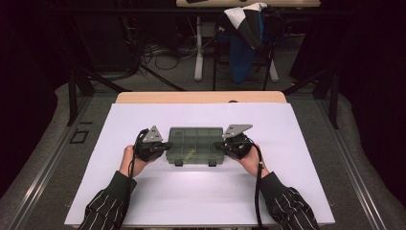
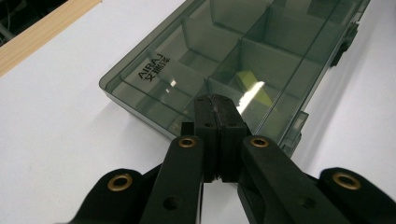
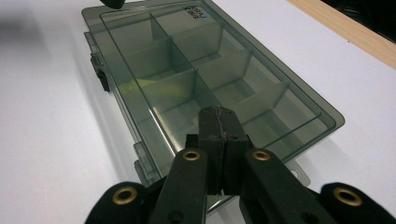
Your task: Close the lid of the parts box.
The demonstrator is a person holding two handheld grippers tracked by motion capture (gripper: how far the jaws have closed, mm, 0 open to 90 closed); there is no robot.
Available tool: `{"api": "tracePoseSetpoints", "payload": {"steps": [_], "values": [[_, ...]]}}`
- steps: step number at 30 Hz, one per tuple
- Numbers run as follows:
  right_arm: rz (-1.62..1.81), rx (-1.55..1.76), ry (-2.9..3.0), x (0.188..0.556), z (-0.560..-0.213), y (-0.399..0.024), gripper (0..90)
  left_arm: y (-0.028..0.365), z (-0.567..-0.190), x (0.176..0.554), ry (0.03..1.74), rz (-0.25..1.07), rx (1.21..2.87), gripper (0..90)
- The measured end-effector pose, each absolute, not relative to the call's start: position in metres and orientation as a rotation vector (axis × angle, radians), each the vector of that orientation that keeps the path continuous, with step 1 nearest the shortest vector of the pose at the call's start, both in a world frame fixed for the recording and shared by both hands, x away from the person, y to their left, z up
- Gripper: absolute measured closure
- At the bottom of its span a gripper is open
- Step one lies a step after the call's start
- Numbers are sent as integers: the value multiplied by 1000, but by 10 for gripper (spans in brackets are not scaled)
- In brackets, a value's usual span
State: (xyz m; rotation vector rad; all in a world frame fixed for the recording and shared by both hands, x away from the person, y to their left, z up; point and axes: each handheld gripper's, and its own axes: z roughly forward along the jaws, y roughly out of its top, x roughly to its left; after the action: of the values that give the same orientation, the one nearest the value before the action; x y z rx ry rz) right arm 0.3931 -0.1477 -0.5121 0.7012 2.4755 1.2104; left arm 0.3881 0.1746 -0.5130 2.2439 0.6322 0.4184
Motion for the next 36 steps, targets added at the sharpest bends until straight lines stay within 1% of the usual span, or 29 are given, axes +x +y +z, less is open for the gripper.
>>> {"api": "tracePoseSetpoints", "payload": {"steps": [10, 36], "values": [[1175, 699, 2510, 393, -518, -147, 900, 175, -516, 389, 631, 411, 2242, 893], [1148, 752, 2524, 394, -523, -144, 900, 170, -521, 385, 647, 463, 2258, 900]]}}
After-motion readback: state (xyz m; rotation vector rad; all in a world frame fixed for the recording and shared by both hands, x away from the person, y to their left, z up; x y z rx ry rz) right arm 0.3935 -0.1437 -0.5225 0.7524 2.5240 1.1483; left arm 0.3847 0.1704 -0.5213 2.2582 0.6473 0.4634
